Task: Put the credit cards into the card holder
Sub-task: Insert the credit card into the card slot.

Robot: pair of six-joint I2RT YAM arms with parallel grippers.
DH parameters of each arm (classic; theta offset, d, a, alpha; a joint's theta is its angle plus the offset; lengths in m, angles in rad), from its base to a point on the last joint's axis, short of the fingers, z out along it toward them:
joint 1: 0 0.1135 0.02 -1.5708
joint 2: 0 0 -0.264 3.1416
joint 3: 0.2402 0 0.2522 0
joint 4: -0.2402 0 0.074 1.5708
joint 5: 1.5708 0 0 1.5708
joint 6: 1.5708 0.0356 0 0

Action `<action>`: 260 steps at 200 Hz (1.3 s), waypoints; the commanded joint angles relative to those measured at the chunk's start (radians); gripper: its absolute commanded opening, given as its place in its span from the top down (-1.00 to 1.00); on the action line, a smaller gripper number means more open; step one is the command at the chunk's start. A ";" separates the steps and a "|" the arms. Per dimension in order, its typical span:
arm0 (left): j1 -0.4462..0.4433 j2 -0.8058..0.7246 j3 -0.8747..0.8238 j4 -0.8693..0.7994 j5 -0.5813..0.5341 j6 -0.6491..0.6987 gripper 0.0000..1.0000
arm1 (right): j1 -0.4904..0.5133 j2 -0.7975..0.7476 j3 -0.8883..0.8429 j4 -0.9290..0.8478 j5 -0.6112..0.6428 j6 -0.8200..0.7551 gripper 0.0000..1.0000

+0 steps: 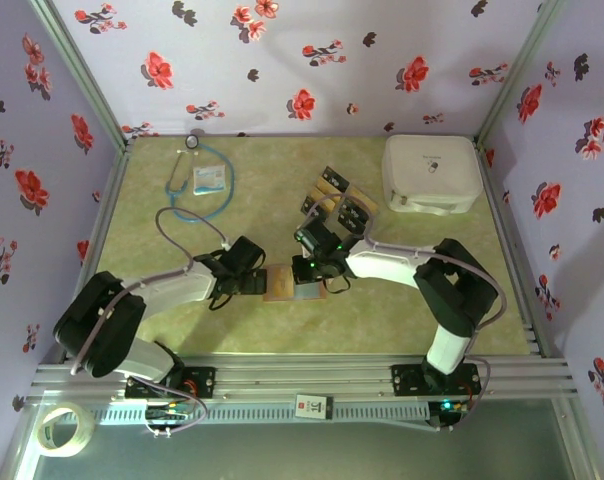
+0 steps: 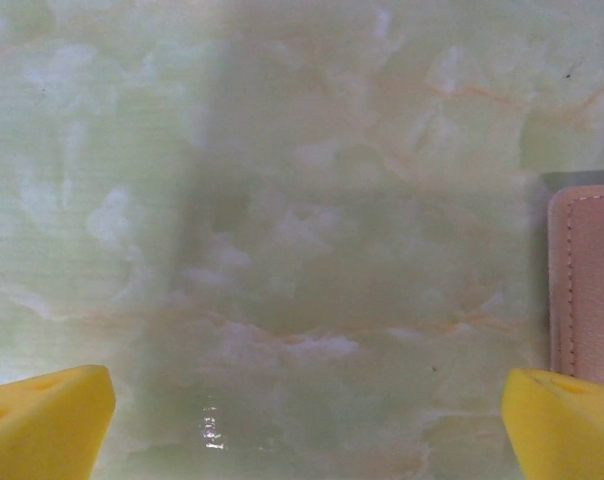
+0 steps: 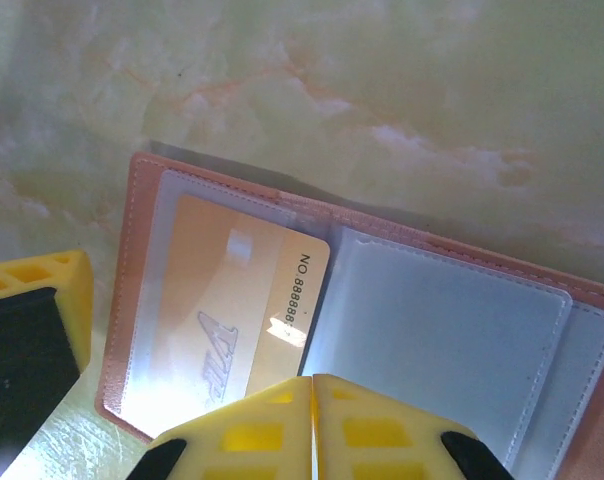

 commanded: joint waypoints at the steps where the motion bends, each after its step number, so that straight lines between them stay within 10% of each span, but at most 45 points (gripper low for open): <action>1: 0.005 0.017 -0.002 0.012 0.006 0.023 -0.99 | 0.008 0.025 0.033 0.011 -0.019 0.008 0.85; 260: 0.001 0.023 -0.019 0.051 0.032 0.008 -0.99 | 0.050 0.096 0.102 0.014 -0.043 0.027 0.86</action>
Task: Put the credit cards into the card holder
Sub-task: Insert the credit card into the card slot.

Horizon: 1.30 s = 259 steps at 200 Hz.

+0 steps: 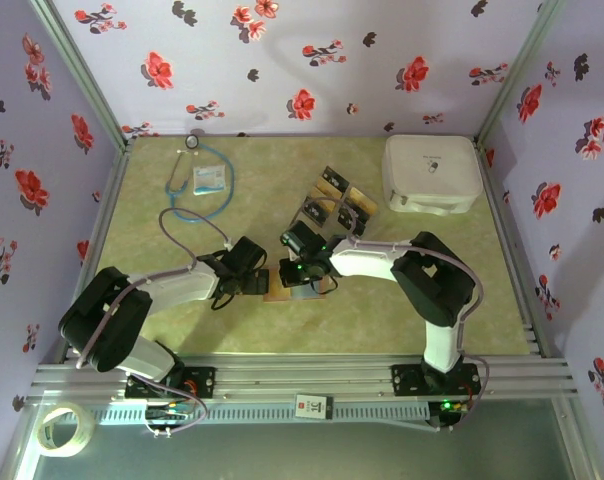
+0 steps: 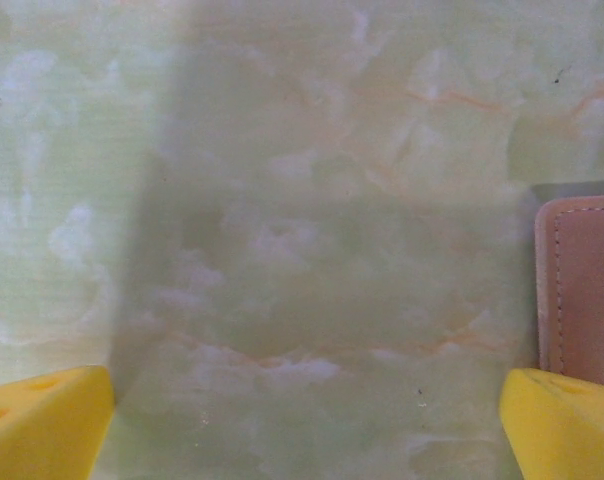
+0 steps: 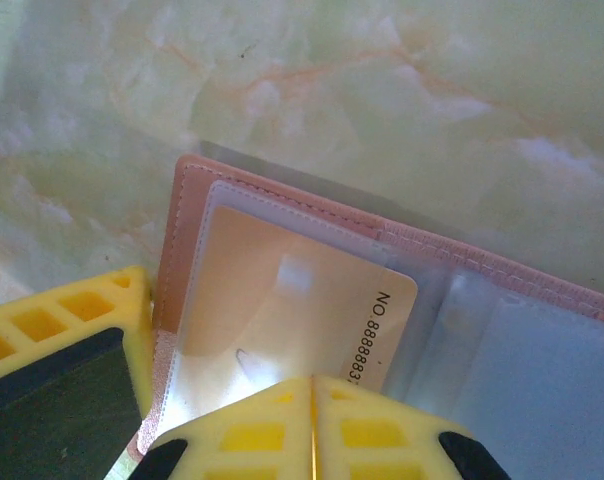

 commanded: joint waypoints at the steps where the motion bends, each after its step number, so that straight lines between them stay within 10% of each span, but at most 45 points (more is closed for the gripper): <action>1: 0.002 -0.004 -0.012 0.001 0.020 0.001 -0.99 | 0.010 -0.022 0.017 -0.009 -0.001 0.015 0.86; 128: 0.066 -0.201 0.005 -0.106 0.007 0.015 -0.99 | -0.023 -0.158 -0.052 -0.034 0.045 0.002 0.82; 259: 0.051 -0.042 0.012 -0.058 0.020 0.061 -0.99 | -0.020 -0.062 -0.061 0.008 0.017 0.016 0.84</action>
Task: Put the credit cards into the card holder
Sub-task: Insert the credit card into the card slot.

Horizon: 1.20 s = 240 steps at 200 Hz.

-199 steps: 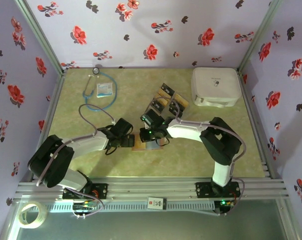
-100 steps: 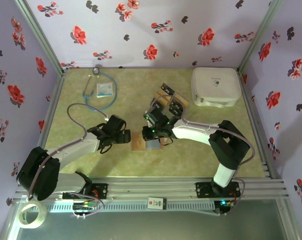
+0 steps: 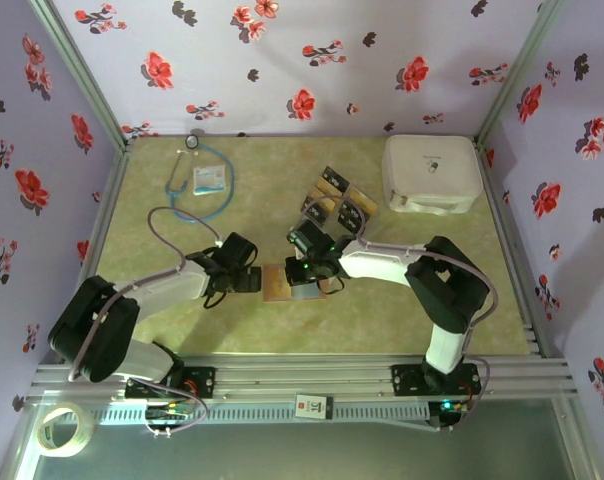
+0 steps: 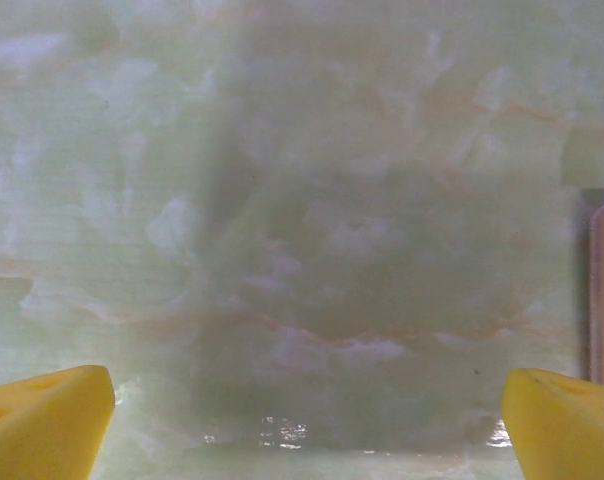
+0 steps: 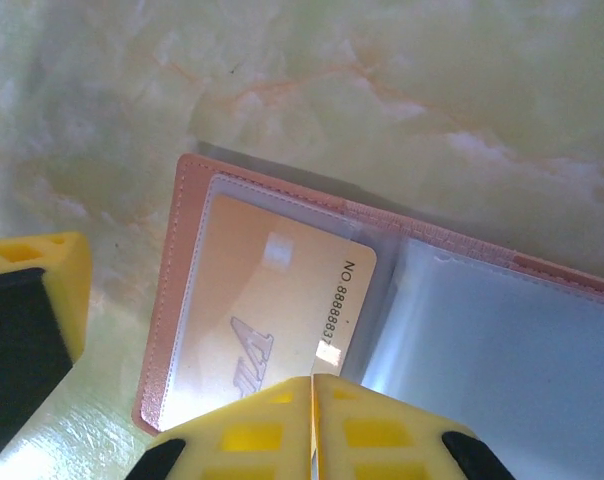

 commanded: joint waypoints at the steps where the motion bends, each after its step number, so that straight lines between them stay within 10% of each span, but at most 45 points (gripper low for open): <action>1: -0.006 0.023 0.012 0.013 0.007 0.024 -0.99 | -0.001 0.020 -0.009 0.011 -0.006 0.016 0.84; 240: -0.038 0.099 0.011 0.069 0.026 0.007 -0.99 | 0.009 0.020 0.055 -0.038 -0.016 -0.006 0.84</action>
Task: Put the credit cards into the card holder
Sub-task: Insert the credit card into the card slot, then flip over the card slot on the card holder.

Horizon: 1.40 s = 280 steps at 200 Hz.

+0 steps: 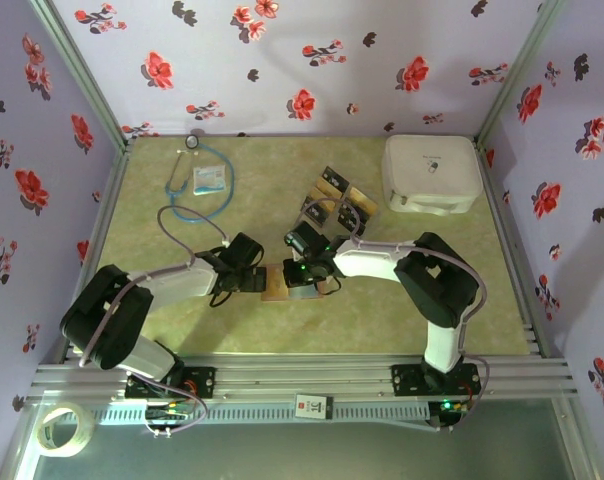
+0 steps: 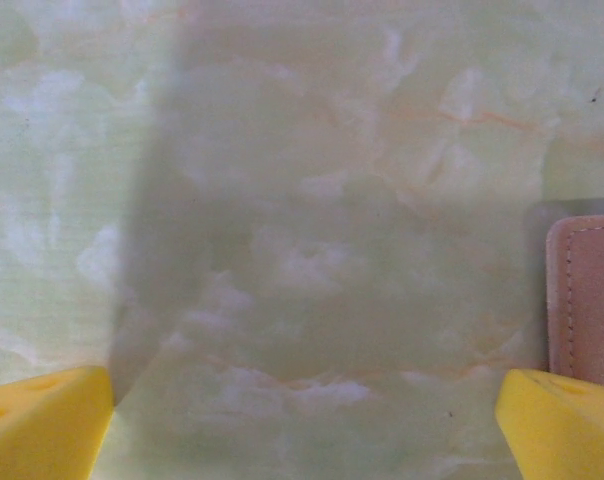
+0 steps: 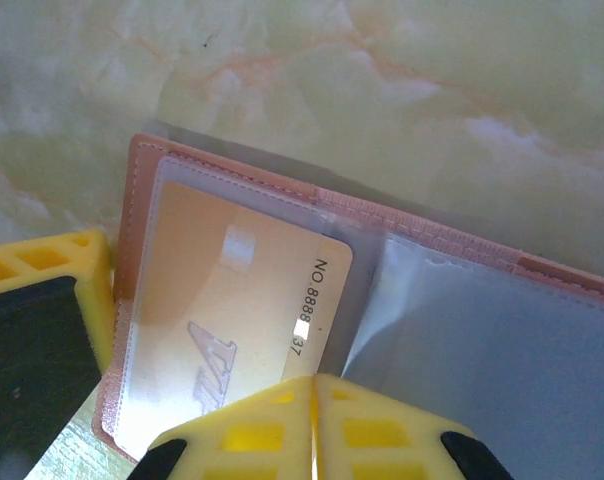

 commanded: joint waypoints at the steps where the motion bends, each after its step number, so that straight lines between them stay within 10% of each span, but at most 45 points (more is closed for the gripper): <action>1: -0.012 0.020 -0.005 0.009 0.022 0.007 -0.99 | 0.004 -0.044 0.031 -0.040 0.007 -0.006 0.84; 105: 0.015 -0.166 0.019 -0.110 0.029 -0.004 -0.99 | -0.164 -0.150 -0.034 -0.079 -0.021 -0.092 0.77; 280: -0.184 0.091 0.186 -0.026 0.036 -0.053 -0.99 | -0.158 -0.031 -0.090 0.036 -0.093 -0.045 0.82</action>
